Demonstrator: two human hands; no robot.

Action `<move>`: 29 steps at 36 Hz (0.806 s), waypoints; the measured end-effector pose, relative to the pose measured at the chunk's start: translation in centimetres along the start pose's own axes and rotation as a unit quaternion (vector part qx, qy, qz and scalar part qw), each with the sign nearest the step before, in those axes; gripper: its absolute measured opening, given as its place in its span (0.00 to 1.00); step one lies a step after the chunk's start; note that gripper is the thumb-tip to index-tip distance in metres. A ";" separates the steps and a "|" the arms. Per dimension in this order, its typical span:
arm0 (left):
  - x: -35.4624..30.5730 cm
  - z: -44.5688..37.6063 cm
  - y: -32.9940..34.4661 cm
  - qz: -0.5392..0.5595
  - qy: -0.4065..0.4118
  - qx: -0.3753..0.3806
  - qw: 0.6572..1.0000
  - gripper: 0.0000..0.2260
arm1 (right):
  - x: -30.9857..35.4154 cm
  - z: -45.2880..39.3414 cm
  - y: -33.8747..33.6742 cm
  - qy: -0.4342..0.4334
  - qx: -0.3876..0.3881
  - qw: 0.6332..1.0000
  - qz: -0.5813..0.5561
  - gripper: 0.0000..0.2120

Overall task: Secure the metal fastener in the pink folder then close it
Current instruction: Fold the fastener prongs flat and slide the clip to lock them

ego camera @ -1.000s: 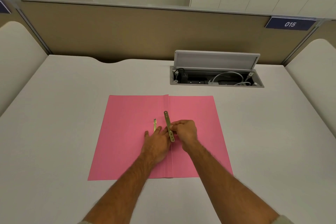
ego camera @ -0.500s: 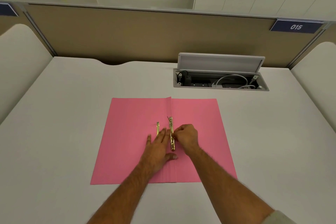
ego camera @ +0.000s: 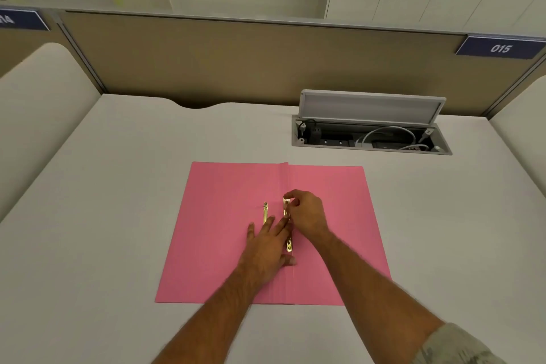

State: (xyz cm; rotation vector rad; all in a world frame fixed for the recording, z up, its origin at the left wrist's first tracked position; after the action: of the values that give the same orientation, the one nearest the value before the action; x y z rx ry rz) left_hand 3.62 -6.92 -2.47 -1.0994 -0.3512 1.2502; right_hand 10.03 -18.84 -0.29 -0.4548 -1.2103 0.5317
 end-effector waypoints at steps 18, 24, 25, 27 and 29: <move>0.1 0.2 0.1 -0.006 0.001 0.015 1.000 0.38 | -0.4 -3.3 -0.9 -0.008 0.028 0.998 0.051 0.01; 0.1 0.1 -0.1 0.000 0.001 0.021 1.000 0.39 | 0.1 -4.1 -1.0 -0.025 0.042 0.997 0.054 0.02; 0.1 0.0 -0.1 0.001 0.001 0.023 1.000 0.39 | 0.2 -4.2 -1.0 -0.033 0.048 0.997 0.059 0.02; 0.2 0.0 0.0 -0.002 0.001 0.026 1.000 0.39 | 0.3 -4.4 -1.2 -0.050 0.059 0.994 0.077 0.03; 0.2 0.0 0.0 -0.002 0.000 0.027 1.000 0.39 | 0.5 -4.6 -1.4 -0.064 0.071 0.991 0.090 0.04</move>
State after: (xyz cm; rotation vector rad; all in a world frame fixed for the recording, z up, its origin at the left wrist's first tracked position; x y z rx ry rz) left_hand 3.74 -6.72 -2.53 -1.0524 -0.3174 1.2481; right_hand 14.71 -19.84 -0.43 -0.4161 -1.2507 0.8068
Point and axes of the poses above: each hand's wrist, its own z-axis away from the middle knuckle, its own y-axis out of the palm, x = y × z, the point moved 5 cm from there along -z, towards the middle knuckle, and after that the axes turned 9 degrees about x, right-handed, at the moved point
